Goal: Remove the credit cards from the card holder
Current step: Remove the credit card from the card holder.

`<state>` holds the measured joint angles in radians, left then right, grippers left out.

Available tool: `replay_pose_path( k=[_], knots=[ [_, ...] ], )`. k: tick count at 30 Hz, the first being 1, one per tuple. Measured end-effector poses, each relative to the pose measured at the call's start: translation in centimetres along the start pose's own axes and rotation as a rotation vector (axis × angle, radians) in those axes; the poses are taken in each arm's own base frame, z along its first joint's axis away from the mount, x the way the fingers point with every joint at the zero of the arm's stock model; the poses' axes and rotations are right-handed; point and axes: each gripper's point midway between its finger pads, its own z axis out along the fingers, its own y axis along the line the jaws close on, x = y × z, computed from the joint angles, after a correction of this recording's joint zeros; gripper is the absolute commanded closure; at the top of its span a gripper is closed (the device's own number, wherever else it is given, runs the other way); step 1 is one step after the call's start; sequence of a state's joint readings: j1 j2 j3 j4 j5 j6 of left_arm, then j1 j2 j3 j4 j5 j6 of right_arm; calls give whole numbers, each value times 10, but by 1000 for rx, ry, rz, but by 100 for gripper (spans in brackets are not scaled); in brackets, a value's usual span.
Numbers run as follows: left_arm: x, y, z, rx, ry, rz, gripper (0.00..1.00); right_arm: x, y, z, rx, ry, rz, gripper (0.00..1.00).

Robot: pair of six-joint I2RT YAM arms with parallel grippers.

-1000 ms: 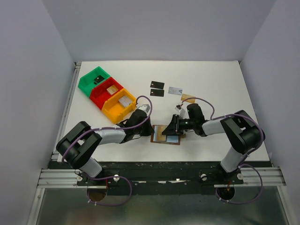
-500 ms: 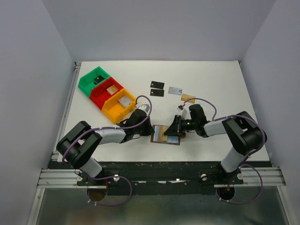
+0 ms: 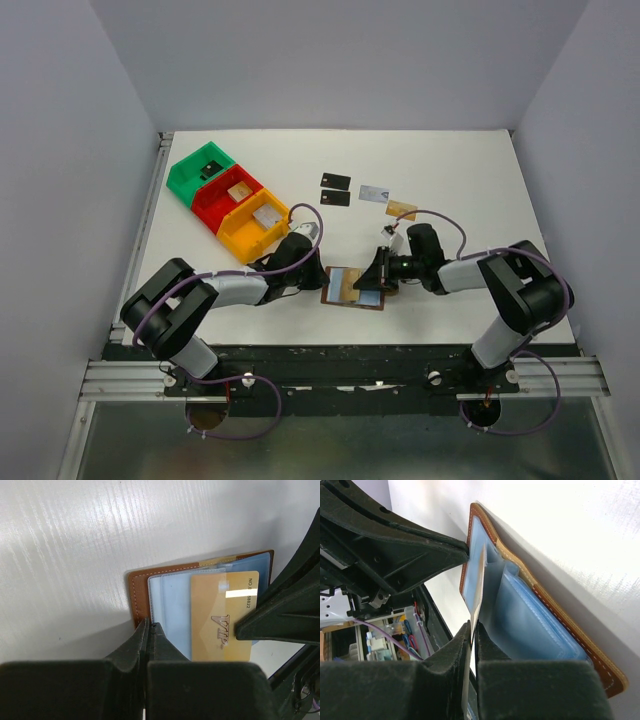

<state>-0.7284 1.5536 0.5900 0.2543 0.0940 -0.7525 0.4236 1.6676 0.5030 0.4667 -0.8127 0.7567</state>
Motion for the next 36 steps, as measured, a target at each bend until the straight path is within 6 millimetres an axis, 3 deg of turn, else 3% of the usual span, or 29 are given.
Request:
replay_pose_path(
  k=[9,23,26,32,33,34,36],
  knots=[
    [0,0,0,3,-3,-2,100,-3,0,-6,7,-17,-4,95],
    [0,1,-2,5,-6,-4,98,0,-3,-31,108,-38,-22,100],
    [1,1,-5,-1,0,-2,84,-2,0,-38,145,-43,-42,100],
    [1,1,-12,-10,15,19,34,-11,15,-55,195,-77,-108,100],
    [-3,-3,-14,-5,13,27,21,-13,18,-58,204,-84,-119,100],
    [-9,-8,-14,6,6,33,1,-15,21,-61,211,-91,-130,100],
    [-21,-19,-15,30,-8,48,1,-19,28,-67,224,-106,-153,100]
  ],
)
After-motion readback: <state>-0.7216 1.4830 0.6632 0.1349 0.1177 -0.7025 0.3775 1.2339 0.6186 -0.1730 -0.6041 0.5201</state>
